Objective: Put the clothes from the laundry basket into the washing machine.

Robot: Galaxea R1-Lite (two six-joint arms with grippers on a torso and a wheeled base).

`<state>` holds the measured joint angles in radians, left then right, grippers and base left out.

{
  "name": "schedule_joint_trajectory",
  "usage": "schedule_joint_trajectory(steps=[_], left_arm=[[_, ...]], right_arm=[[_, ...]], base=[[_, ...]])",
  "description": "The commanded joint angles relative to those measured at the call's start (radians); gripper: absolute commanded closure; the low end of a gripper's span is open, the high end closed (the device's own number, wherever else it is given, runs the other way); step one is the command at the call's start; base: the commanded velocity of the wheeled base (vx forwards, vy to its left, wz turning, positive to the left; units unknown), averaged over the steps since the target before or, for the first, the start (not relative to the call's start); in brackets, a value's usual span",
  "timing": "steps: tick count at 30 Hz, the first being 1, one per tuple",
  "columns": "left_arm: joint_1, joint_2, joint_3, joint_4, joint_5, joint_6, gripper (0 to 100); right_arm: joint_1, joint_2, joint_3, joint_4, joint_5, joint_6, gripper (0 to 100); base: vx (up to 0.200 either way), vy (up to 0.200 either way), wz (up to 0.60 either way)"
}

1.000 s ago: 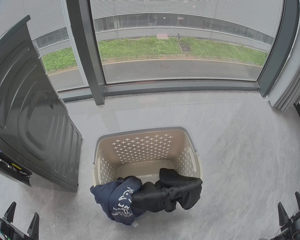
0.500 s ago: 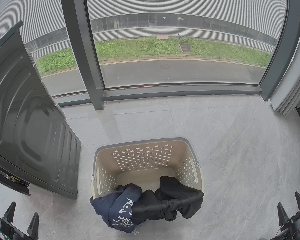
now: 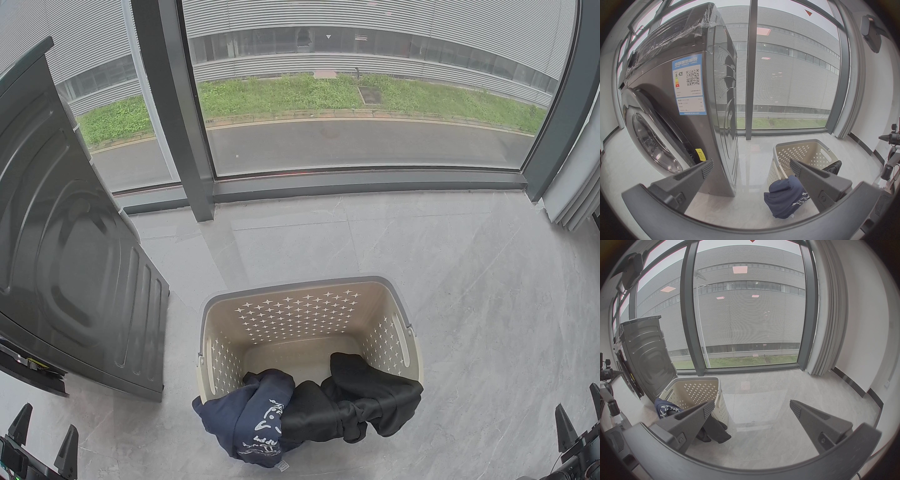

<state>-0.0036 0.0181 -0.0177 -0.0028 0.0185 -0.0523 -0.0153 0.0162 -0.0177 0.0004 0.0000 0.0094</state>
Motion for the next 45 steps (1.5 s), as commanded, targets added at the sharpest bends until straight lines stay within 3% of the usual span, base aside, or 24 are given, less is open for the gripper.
schedule_joint_trajectory(steps=[1, 11, 38, 45], left_arm=[[0.001, -0.007, 0.016, 0.000, 0.000, 0.000, 0], [0.002, -0.007, 0.016, 0.000, 0.000, 0.000, 0], [0.002, -0.007, 0.016, 0.000, 0.000, -0.001, 0], [0.001, -0.007, 0.016, 0.001, 0.000, -0.001, 0]], right_arm=[[0.000, -0.004, 0.018, 0.000, 0.000, 0.000, 0], [0.000, -0.004, 0.018, 0.001, 0.000, 0.000, 0], [0.000, -0.004, 0.018, 0.000, 0.000, 0.000, 0], [0.000, -0.004, 0.018, 0.000, 0.000, 0.000, 0]], base=[[0.200, 0.000, 0.00], [0.200, 0.000, 0.00], [0.000, -0.044, 0.00], [0.171, 0.000, 0.00]])
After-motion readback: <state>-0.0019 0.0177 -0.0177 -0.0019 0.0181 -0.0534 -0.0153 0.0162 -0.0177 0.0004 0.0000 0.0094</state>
